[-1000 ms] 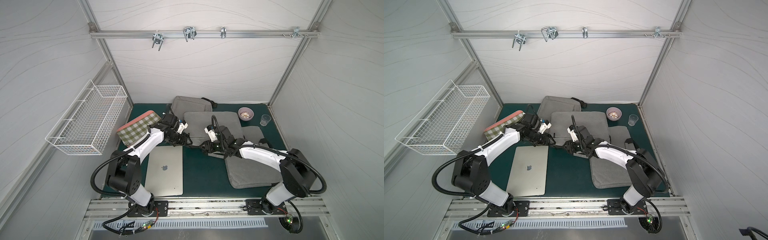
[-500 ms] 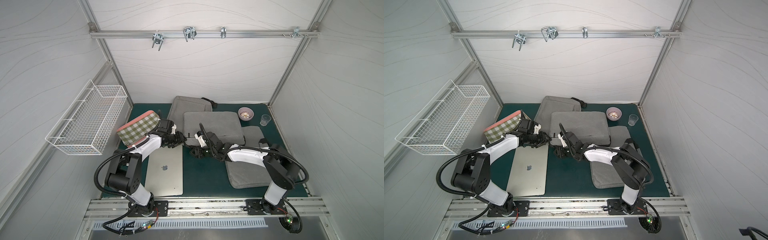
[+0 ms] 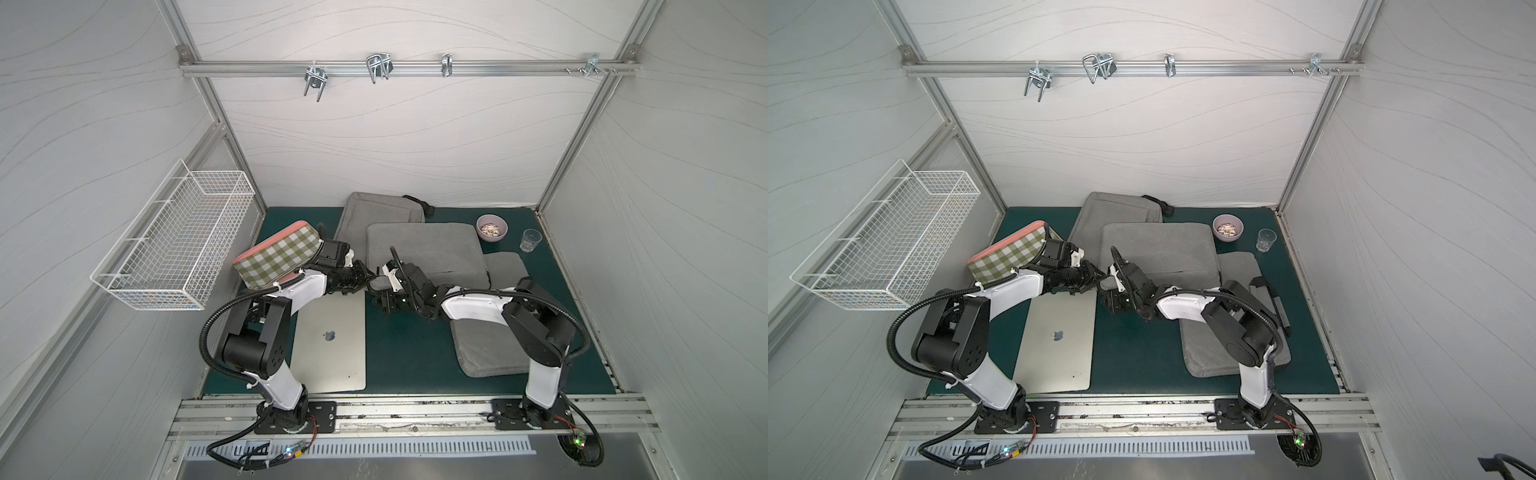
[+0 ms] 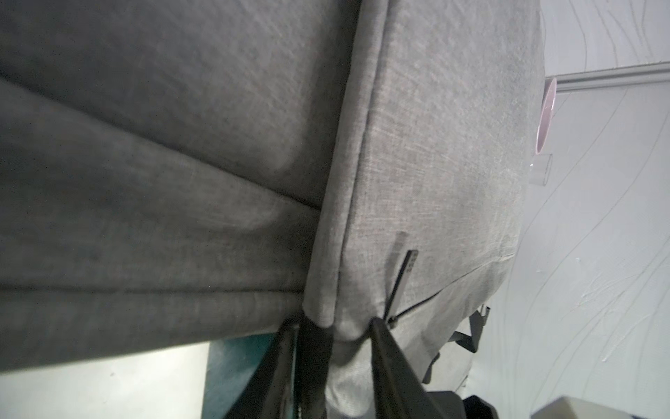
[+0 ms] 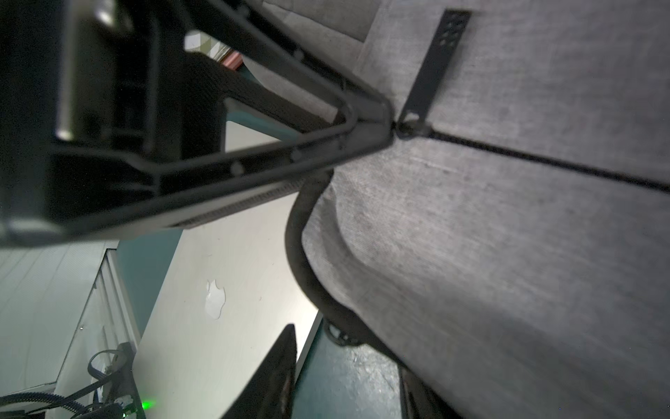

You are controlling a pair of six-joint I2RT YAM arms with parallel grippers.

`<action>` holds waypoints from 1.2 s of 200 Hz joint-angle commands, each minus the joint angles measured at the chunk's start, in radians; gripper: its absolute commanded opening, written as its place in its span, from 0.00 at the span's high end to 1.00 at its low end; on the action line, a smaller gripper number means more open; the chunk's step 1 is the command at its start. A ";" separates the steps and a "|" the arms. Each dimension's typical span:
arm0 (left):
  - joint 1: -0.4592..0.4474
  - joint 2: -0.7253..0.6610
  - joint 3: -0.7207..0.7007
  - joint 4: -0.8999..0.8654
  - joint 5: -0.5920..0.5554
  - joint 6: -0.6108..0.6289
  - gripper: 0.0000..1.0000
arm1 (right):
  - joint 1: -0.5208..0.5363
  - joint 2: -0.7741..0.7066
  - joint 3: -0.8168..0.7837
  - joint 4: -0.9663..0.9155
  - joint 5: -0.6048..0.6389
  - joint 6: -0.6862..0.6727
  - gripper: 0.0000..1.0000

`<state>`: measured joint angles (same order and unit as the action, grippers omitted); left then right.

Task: Open the zippered laptop bag and take out the laptop
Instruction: Unzip the zipper on the zippered laptop bag.

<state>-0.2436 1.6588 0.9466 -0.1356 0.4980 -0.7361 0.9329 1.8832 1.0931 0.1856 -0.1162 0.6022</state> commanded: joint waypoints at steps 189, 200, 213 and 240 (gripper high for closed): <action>0.006 0.009 0.049 -0.042 -0.030 0.049 1.00 | -0.015 -0.072 -0.093 0.083 0.074 0.017 1.00; 0.010 0.009 0.058 -0.049 -0.035 0.054 1.00 | -0.015 -0.084 -0.106 0.074 0.081 0.010 1.00; 0.014 0.009 0.069 -0.058 -0.040 0.062 1.00 | -0.017 -0.096 -0.114 0.053 0.087 -0.004 1.00; 0.025 0.013 0.083 -0.063 -0.039 0.067 1.00 | -0.017 -0.122 -0.111 -0.032 0.110 -0.041 1.00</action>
<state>-0.2363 1.6588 0.9810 -0.1856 0.4896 -0.6918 0.9260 1.8191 0.9909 0.2527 -0.0589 0.6022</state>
